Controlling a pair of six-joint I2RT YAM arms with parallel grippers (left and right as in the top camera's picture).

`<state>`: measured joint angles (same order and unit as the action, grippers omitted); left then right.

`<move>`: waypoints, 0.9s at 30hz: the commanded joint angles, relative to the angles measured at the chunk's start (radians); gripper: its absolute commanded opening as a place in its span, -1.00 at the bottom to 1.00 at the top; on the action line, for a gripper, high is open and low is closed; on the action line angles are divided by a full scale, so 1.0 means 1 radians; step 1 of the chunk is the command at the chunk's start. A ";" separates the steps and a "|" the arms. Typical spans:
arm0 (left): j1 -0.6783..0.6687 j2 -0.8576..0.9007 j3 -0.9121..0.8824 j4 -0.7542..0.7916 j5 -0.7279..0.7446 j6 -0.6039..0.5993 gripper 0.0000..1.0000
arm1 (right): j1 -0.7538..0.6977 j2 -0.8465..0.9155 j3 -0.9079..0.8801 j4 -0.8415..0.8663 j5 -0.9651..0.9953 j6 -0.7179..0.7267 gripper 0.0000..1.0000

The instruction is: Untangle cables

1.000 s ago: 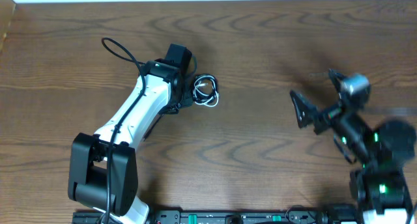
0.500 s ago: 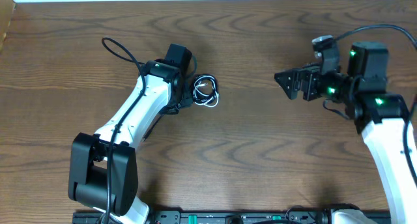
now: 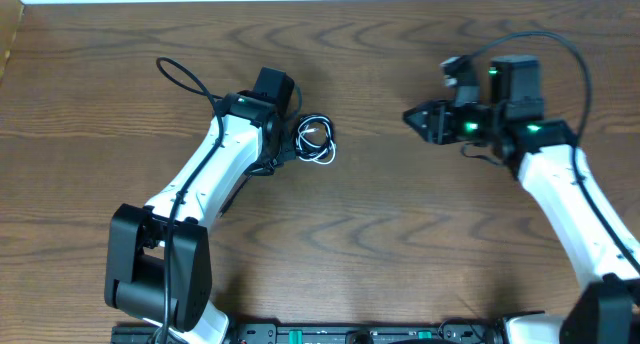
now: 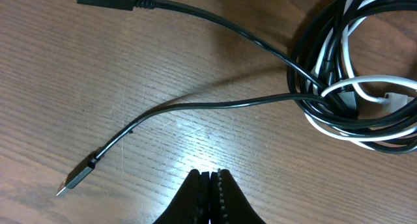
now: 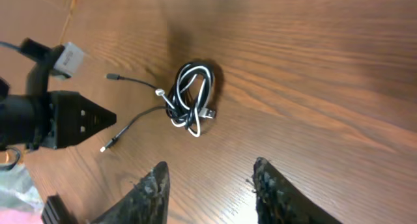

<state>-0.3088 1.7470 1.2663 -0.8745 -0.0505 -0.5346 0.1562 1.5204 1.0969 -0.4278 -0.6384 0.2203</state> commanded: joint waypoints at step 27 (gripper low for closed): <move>0.000 0.001 0.000 -0.003 -0.002 0.002 -0.58 | 0.389 0.470 0.020 0.447 0.298 0.184 0.09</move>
<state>-0.3088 1.7470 1.2663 -0.8745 -0.0505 -0.5346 0.5369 1.9724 1.0988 0.0109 -0.3477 0.3893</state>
